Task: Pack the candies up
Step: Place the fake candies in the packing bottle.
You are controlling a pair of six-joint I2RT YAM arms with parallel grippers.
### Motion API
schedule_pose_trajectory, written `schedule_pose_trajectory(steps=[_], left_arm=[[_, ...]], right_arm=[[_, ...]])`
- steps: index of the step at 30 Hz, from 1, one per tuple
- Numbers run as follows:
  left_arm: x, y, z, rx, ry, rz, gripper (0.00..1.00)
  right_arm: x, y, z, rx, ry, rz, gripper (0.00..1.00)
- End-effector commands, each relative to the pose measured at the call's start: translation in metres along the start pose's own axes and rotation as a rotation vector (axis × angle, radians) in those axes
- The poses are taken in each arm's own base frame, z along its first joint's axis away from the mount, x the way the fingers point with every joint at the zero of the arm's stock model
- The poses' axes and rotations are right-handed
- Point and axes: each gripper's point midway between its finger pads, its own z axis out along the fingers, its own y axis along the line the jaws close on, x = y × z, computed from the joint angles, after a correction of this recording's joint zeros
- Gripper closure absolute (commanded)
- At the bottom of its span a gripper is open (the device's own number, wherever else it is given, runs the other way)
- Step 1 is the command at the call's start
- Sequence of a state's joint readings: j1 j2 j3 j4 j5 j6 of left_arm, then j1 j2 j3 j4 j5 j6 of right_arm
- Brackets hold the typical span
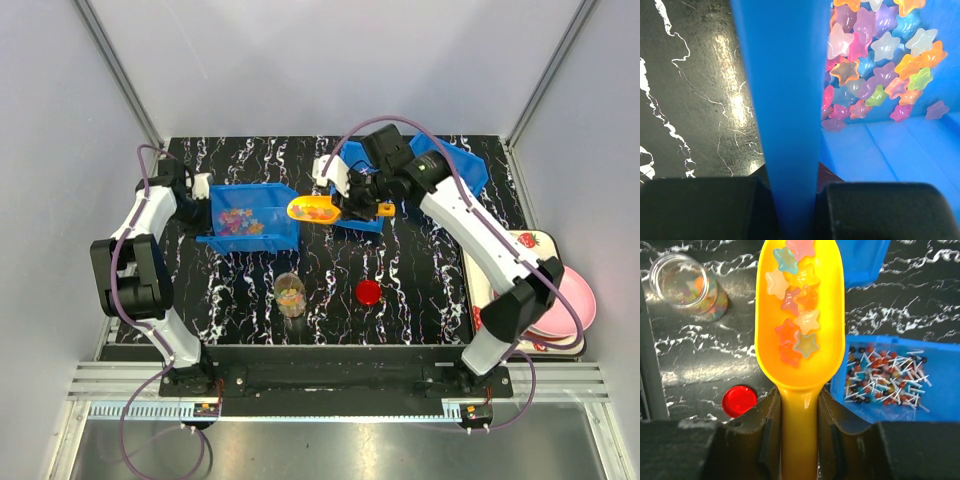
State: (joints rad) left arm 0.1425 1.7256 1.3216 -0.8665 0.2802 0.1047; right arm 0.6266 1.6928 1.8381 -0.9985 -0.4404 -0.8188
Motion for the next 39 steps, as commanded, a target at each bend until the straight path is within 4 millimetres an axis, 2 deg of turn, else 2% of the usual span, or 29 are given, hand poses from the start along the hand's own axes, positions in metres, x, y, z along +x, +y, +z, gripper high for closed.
schedule_pose_trajectory(steps=[1,5,9,19,32,39], left_arm=[[-0.028,-0.004,-0.011,0.022,-0.097,0.034,1.0],[-0.026,0.0,-0.009,0.015,-0.088,0.03,1.0],[-0.024,0.004,-0.008,0.005,-0.084,0.024,1.0],[-0.024,0.003,-0.01,0.021,-0.091,0.016,1.0],[-0.026,-0.002,-0.015,0.036,-0.11,0.022,1.0],[-0.027,-0.003,-0.019,0.037,-0.119,0.024,1.0]], right_arm=[[-0.01,0.013,-0.015,0.058,-0.033,-0.071,1.0],[-0.001,0.036,-0.007,0.049,0.018,-0.115,1.0],[-0.001,0.062,0.003,0.01,0.041,-0.156,1.0],[0.005,0.092,0.008,-0.018,0.143,-0.225,1.0],[0.022,0.102,0.015,0.0,0.322,-0.329,1.0],[0.023,0.104,0.021,0.001,0.373,-0.378,1.0]])
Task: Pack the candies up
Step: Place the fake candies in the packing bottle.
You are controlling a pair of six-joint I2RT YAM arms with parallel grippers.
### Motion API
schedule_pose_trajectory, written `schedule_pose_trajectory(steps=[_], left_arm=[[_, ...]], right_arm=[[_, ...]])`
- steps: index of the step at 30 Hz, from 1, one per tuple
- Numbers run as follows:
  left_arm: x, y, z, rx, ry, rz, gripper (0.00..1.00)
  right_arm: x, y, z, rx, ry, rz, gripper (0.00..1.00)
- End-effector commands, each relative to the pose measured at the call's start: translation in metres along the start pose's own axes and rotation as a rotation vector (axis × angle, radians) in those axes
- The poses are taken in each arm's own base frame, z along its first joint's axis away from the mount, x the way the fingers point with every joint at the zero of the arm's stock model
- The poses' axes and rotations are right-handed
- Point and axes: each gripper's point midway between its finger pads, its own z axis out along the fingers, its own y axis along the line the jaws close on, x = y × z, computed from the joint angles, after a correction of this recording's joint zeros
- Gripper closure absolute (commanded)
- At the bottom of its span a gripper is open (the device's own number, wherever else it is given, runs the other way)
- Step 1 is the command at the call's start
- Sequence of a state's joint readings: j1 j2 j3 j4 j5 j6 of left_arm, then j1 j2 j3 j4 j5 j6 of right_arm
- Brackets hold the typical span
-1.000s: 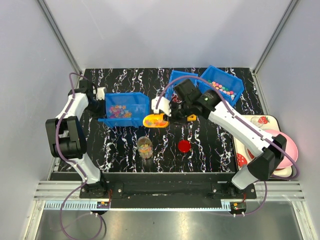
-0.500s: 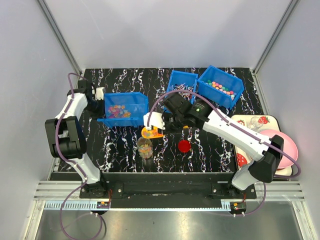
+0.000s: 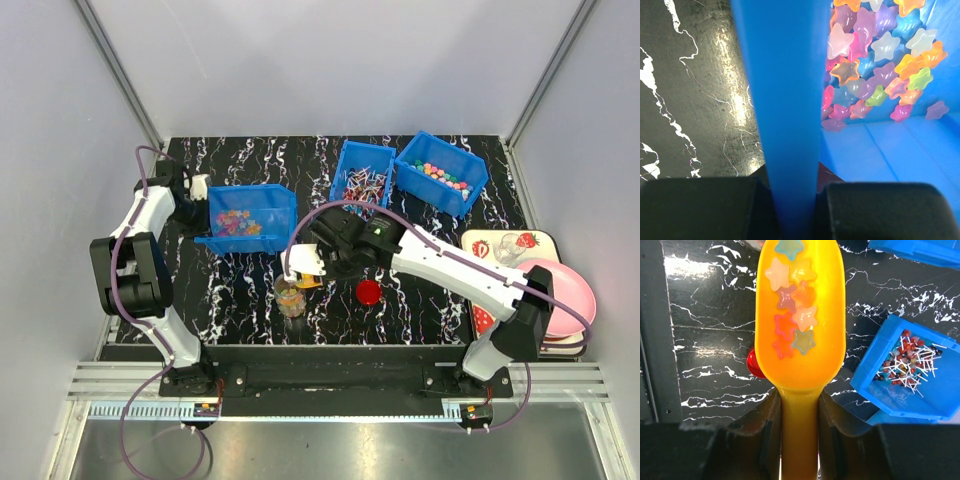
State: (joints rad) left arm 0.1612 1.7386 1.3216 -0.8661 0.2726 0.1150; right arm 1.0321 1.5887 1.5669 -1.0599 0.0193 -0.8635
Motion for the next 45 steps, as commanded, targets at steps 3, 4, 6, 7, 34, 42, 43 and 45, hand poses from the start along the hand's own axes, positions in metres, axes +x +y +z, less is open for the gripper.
schedule_pose_trajectory(steps=[3,4,6,7,34,42,43,45], left_arm=[[-0.029,-0.012,-0.022,0.05,-0.131,0.033,1.0],[-0.028,-0.013,-0.021,0.053,-0.129,0.034,1.0],[-0.028,-0.012,-0.021,0.053,-0.13,0.03,1.0],[-0.028,-0.012,-0.02,0.053,-0.128,0.034,1.0],[-0.03,-0.013,-0.023,0.058,-0.138,0.033,1.0],[-0.032,-0.019,-0.035,0.072,-0.164,0.047,1.0],[-0.032,-0.02,-0.036,0.074,-0.168,0.05,1.0],[-0.033,-0.024,-0.042,0.085,-0.182,0.067,1.0]], right_arm=[[-0.008,-0.011,-0.01,0.056,0.032,-0.059,1.0],[-0.011,-0.012,-0.011,0.064,0.033,-0.069,1.0],[-0.011,-0.011,-0.011,0.062,0.046,-0.078,1.0],[-0.012,-0.013,-0.012,0.072,0.052,-0.082,1.0],[-0.024,-0.027,-0.021,0.164,0.215,-0.29,1.0],[-0.043,-0.075,-0.056,0.332,0.153,-0.266,1.0],[-0.044,-0.084,-0.057,0.347,0.158,-0.28,1.0],[-0.044,-0.11,-0.067,0.415,0.15,-0.259,1.0]])
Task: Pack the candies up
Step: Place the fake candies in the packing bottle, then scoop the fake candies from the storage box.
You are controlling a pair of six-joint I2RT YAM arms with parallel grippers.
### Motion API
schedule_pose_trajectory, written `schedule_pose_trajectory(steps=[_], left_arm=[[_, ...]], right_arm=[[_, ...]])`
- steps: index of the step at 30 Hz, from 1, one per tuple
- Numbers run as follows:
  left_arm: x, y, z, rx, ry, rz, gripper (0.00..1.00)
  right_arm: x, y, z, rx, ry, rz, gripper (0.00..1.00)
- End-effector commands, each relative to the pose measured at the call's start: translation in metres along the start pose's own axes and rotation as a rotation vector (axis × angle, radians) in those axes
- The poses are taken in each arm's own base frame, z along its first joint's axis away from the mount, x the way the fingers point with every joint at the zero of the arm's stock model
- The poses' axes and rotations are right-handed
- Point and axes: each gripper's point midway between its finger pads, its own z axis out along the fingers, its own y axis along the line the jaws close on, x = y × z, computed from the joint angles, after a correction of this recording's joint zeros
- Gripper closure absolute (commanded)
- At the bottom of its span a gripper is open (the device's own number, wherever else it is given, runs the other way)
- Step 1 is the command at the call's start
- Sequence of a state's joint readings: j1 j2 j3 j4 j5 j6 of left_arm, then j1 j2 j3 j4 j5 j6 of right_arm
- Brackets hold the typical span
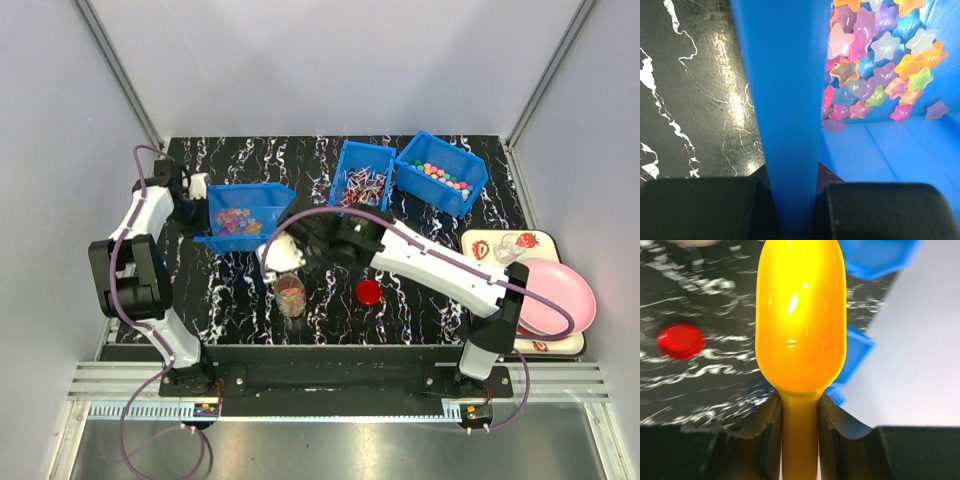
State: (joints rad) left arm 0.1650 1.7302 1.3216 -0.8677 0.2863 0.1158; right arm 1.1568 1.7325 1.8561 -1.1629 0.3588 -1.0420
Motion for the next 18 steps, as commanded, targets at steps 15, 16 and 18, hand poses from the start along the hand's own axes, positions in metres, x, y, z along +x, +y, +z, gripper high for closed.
schedule_pose_trajectory(steps=[15,16,18], left_arm=[[-0.068,-0.029,-0.069,0.04,-0.523,0.198,1.0],[-0.076,-0.028,-0.073,0.029,-0.572,0.196,1.0],[-0.075,-0.025,-0.066,0.022,-0.577,0.175,1.0]], right_arm=[[0.029,-0.171,-0.031,0.442,-0.102,0.236,1.0],[0.027,-0.173,-0.036,0.448,-0.117,0.243,1.0],[0.027,-0.173,-0.04,0.452,-0.13,0.264,1.0]])
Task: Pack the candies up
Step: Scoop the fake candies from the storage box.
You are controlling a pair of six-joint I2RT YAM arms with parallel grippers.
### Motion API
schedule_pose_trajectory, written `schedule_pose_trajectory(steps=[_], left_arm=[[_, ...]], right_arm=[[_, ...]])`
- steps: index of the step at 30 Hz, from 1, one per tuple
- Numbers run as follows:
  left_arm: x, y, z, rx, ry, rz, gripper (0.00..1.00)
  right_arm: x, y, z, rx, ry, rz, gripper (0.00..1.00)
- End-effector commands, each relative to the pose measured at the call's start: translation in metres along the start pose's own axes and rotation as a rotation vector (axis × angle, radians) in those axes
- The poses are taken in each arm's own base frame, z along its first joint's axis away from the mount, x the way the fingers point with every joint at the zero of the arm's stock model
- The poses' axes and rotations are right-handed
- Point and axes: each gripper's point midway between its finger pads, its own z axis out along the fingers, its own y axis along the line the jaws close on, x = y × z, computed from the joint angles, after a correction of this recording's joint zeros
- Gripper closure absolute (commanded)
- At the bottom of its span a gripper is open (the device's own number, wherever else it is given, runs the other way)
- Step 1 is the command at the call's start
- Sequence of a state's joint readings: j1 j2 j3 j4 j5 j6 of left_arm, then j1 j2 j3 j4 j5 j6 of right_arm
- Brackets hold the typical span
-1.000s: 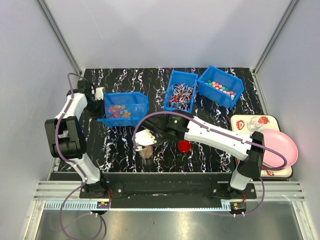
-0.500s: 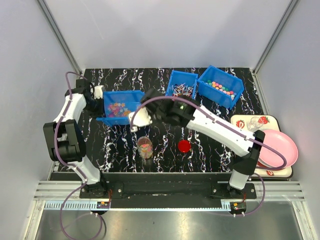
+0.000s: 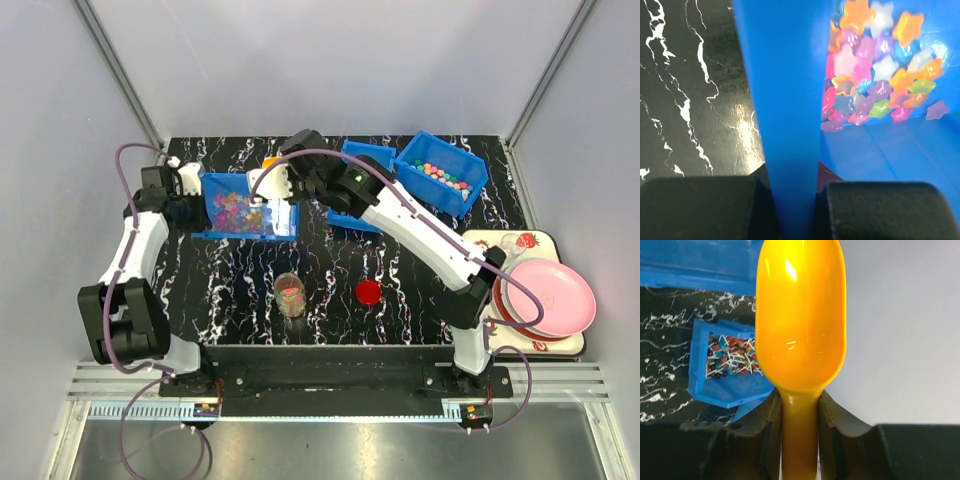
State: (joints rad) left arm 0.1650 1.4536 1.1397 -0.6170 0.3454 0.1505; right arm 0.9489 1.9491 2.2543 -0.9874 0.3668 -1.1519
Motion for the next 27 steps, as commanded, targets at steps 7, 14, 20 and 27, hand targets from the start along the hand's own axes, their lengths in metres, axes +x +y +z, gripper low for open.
schedule_pose_trajectory(steps=[7,14,20,27], left_arm=[[-0.04,-0.012,0.021,0.117,-0.14,-0.065,1.0],[-0.036,-0.053,0.02,0.503,-0.108,-0.214,1.0],[-0.03,-0.051,0.021,0.557,-0.118,-0.237,1.0],[-0.038,-0.023,0.018,0.284,-0.225,-0.145,1.0]], right_arm=[[-0.014,-0.027,-0.046,0.039,-0.129,0.108,1.0],[-0.016,-0.018,-0.023,0.014,-0.094,0.074,1.0],[-0.017,-0.018,-0.015,0.013,-0.08,0.039,1.0],[-0.009,0.0,0.001,-0.049,-0.007,-0.067,1.0]])
